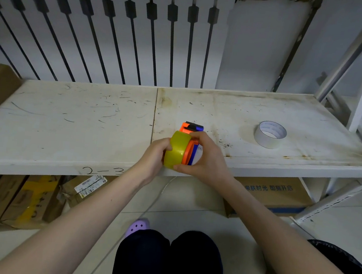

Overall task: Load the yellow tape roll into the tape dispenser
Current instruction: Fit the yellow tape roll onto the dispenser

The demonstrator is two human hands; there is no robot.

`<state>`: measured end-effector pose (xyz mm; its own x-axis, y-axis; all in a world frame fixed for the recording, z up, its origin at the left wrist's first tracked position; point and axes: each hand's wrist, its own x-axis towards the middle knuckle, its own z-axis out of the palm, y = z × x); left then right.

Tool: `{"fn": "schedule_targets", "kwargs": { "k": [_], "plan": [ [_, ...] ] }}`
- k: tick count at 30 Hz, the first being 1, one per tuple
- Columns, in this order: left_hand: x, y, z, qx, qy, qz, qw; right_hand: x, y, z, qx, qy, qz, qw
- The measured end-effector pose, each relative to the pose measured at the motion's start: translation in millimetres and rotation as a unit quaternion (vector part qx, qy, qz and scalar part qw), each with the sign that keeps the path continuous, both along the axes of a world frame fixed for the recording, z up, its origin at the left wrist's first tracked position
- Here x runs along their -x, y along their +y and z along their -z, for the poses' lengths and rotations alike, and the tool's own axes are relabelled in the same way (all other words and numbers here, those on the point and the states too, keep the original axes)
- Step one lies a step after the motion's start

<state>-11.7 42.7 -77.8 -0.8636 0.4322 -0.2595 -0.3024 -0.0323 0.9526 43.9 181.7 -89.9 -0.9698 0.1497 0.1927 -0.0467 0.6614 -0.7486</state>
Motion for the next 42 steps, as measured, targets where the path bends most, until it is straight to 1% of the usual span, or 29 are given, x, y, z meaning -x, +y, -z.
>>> {"fn": "schedule_targets", "kwargs": {
  "k": [1, 3, 6, 9, 15, 17, 21, 26, 30, 33, 35, 37, 38, 40, 42],
  "plan": [
    [-1.4, -1.7, 2.2, -0.013, 0.012, 0.005, 1.0, 0.6, 0.0, 0.0, 0.002, -0.001, 0.0, 1.0],
    [-1.1, -1.7, 4.4, 0.001, 0.04, 0.009, 0.999, 0.9, -0.4, -0.4, 0.003, 0.001, -0.002, 1.0],
    [-1.5, 4.7, -4.4, 0.096, 0.087, 0.002, 0.992, 1.0, -2.0, -1.7, 0.002, 0.015, 0.006, 1.0],
    [-2.4, 9.7, -10.9, 0.124, 0.084, 0.02, 0.988, 1.6, -2.9, -2.2, 0.008, 0.016, 0.015, 1.0],
    [5.3, -4.8, -5.5, 0.128, 0.085, 0.084, 0.985, 3.7, 2.1, -2.6, 0.028, -0.001, -0.002, 1.0],
    [5.5, -5.1, -5.2, 0.116, 0.078, 0.084, 0.987, 4.8, 1.4, -2.6, 0.03, -0.001, -0.001, 1.0],
    [3.9, 2.0, -9.3, 0.111, 0.053, 0.048, 0.991, 5.5, 1.3, -2.0, 0.026, 0.005, 0.005, 1.0],
    [4.4, -1.1, -8.7, 0.112, 0.066, 0.081, 0.988, 4.5, 3.0, 0.1, 0.014, 0.016, -0.004, 1.0],
    [5.2, -3.6, -8.6, 0.118, 0.058, 0.07, 0.989, 3.0, 0.2, -1.0, 0.006, 0.03, 0.001, 1.0],
    [3.7, -2.0, -12.2, 0.098, -0.004, 0.013, 0.995, -0.8, -4.3, 0.7, -0.041, 0.067, 0.006, 0.997],
    [2.0, -0.6, -17.8, 0.081, -0.051, -0.014, 0.995, -2.6, -7.9, 5.9, -0.104, 0.107, -0.013, 0.989],
    [3.6, 0.2, -21.8, 0.079, -0.074, -0.02, 0.994, -3.1, -10.2, 13.2, -0.175, 0.147, -0.022, 0.973],
    [4.6, 0.9, -23.1, 0.085, -0.074, -0.019, 0.993, -2.7, -9.4, 16.3, -0.192, 0.165, -0.021, 0.967],
    [4.6, 1.7, -24.8, 0.097, -0.066, -0.016, 0.993, -1.2, -5.5, 19.4, -0.19, 0.176, -0.032, 0.965],
    [2.6, 2.3, -26.9, 0.11, -0.056, -0.01, 0.992, -0.3, -2.1, 18.0, -0.133, 0.137, -0.06, 0.98]
  ]
}}
